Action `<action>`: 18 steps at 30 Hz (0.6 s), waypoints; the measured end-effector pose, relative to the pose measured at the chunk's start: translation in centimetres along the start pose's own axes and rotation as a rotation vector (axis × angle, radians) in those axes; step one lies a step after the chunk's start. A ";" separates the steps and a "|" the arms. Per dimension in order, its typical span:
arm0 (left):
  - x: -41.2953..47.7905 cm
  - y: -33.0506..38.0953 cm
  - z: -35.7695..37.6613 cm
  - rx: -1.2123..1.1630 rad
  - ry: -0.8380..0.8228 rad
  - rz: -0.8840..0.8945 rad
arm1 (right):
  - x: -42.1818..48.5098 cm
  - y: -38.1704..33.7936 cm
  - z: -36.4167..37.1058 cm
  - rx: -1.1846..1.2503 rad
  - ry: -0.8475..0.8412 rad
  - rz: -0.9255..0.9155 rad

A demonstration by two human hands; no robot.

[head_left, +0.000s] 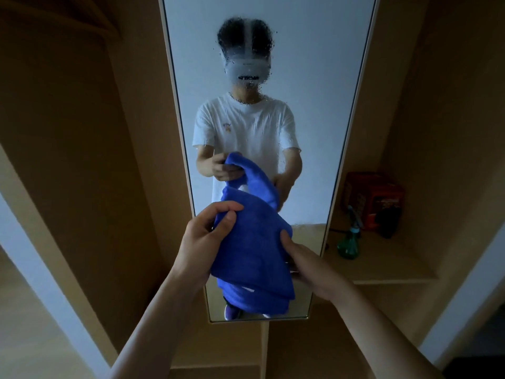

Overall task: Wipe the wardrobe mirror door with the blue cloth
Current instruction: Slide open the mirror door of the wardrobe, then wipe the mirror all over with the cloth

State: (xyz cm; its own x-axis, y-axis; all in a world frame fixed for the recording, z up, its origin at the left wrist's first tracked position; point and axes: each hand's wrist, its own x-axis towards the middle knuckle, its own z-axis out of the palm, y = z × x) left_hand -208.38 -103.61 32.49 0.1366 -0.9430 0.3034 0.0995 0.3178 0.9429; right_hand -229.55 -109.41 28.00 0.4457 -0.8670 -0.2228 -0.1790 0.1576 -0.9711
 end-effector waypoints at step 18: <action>-2.3 -0.5 -2.9 -0.171 0.023 -0.183 | -2.1 -2.5 4.4 0.516 -0.054 -0.206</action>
State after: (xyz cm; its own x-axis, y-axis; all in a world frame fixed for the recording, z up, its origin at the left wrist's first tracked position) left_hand -205.83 -101.31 30.95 0.1232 -0.9845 0.1245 0.2897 0.1557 0.9444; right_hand -226.21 -105.92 30.57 0.4731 -0.8809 -0.0144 0.3629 0.2098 -0.9079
